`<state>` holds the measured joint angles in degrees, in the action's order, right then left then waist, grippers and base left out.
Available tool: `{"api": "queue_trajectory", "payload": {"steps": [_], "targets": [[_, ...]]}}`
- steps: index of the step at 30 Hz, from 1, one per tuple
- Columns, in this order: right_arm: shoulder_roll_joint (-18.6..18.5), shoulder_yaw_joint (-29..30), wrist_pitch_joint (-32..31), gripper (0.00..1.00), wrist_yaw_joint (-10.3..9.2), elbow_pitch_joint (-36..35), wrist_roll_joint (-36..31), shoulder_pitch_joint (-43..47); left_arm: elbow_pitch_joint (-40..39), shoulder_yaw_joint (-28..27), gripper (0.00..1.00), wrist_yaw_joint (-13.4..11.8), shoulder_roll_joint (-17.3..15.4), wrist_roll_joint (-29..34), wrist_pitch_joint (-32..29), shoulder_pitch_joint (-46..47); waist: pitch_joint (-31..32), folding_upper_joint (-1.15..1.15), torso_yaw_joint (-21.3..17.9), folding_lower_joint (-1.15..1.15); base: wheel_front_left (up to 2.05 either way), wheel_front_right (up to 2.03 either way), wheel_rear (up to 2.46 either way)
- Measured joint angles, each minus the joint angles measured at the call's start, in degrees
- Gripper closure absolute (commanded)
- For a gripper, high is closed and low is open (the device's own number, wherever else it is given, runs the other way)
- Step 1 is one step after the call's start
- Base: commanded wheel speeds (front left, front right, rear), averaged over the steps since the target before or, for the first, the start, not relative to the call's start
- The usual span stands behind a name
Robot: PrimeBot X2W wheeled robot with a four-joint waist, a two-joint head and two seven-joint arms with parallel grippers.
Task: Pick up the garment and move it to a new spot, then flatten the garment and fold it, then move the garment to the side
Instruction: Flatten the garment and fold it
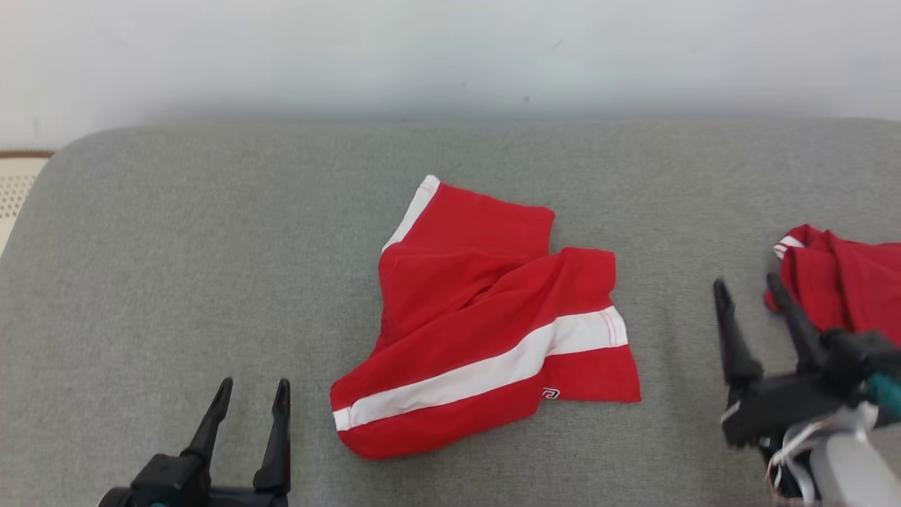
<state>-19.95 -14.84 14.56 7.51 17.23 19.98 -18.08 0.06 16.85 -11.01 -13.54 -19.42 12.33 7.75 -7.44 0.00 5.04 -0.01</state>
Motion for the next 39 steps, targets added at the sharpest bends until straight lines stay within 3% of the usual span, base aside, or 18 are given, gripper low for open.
{"api": "queue_trajectory", "payload": {"steps": [9, 17, 32, 39], "targets": [[5.9, 3.9, -7.6, 0.00, 0.01, -18.1, -8.1, 15.7, -1.8, -0.9, 0.00, -1.7, -1.5, -0.5, -2.6, -4.1, 3.6, 0.00, -1.8, 0.00, 0.00, 0.00, 0.00], [9.3, 5.4, -12.2, 0.00, 0.01, -27.3, -9.8, 23.8, -2.4, -2.7, 0.00, -3.0, -2.4, -1.9, -3.3, -5.5, 5.9, 0.00, -2.9, 0.00, 0.00, 0.00, 0.00], [10.6, 6.0, -14.4, 0.00, 0.00, -30.5, -9.6, 26.2, -1.8, -2.5, 0.00, -3.1, -2.8, -2.8, -4.0, -5.4, 5.7, 0.00, -3.6, 0.00, 0.00, 0.00, 0.00], [8.9, 5.7, -17.0, 0.00, 0.00, -28.6, -6.1, 24.2, -2.6, 0.8, 0.00, -1.0, -1.8, -4.5, -9.0, -4.2, 4.1, 0.01, -2.4, 0.01, 0.00, 0.00, 0.00]]}}
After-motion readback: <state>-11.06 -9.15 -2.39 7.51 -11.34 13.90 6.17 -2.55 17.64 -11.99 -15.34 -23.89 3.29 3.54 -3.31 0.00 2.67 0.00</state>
